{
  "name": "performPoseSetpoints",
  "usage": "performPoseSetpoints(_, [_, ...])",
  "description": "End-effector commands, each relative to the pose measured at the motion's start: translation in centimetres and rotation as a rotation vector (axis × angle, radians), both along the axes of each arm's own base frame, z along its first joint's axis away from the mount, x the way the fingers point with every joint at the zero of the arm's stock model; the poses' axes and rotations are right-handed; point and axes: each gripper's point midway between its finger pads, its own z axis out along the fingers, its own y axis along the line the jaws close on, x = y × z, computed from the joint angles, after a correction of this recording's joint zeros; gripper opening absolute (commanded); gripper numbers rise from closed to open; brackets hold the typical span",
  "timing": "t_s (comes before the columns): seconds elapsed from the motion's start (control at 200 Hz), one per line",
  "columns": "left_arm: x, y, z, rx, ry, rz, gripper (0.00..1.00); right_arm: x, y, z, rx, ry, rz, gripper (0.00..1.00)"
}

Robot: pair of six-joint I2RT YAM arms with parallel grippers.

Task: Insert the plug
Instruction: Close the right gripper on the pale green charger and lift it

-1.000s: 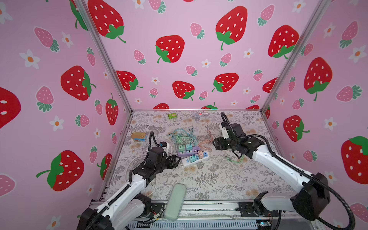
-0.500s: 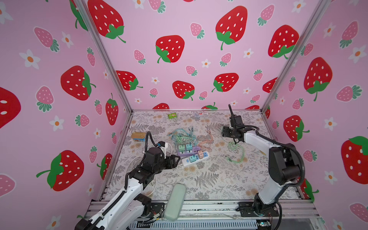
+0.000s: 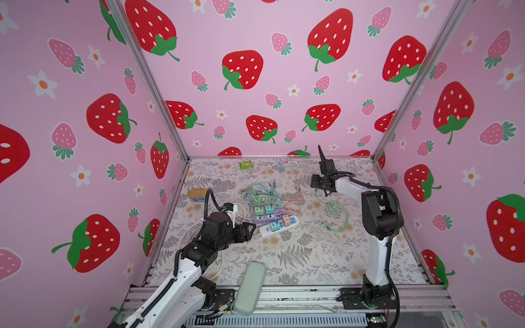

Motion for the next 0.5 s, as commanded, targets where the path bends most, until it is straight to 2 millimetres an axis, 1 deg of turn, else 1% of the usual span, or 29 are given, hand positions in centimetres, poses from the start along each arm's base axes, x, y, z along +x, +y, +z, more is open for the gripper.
performPoseSetpoints(0.0, [0.2, 0.2, 1.1, 0.0, -0.021, 0.01, 0.73, 0.6, -0.8, -0.6, -0.026, 0.003, -0.047, 0.67])
performPoseSetpoints(0.225, [0.1, 0.2, 0.8, 0.002, -0.018, 0.011, 0.73, 1.0, -0.6, -2.3, -0.032, 0.021, -0.048, 0.63])
performPoseSetpoints(0.495, [0.1, 0.3, 0.4, 0.001, -0.011, 0.016, 0.73, 1.5, -0.7, -3.0, -0.048, 0.02, -0.053, 0.59])
